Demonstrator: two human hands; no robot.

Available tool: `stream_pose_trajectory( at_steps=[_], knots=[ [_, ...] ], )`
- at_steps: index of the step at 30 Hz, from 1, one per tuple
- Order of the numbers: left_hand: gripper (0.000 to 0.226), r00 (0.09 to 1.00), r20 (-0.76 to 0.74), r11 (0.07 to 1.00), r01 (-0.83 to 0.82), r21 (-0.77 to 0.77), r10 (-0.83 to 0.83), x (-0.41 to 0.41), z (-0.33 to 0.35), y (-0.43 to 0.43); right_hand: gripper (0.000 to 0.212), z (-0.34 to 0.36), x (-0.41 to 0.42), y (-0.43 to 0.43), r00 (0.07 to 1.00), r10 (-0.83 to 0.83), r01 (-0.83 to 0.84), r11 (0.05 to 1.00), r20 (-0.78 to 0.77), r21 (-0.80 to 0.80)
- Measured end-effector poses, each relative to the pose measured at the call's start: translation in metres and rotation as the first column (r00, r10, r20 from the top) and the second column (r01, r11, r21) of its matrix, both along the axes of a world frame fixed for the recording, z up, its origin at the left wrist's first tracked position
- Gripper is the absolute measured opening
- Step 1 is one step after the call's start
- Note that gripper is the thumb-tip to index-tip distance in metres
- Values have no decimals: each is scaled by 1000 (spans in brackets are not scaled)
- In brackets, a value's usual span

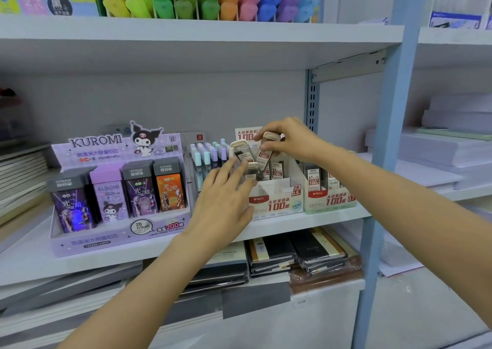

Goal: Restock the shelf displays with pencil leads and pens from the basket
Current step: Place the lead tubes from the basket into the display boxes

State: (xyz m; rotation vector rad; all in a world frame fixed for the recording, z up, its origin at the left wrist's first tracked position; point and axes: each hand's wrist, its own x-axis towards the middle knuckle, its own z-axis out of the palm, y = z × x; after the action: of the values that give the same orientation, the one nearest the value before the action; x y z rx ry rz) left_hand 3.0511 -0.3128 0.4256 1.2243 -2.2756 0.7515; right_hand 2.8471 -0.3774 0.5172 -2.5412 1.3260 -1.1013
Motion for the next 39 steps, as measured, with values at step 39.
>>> stream_pose_trajectory(
  at_steps=[39],
  knots=[
    [61, 998, 58, 1000, -7, -13, 8, 13, -9, 14, 8, -3, 5, 27, 941, 105, -83, 993, 320, -81]
  ],
)
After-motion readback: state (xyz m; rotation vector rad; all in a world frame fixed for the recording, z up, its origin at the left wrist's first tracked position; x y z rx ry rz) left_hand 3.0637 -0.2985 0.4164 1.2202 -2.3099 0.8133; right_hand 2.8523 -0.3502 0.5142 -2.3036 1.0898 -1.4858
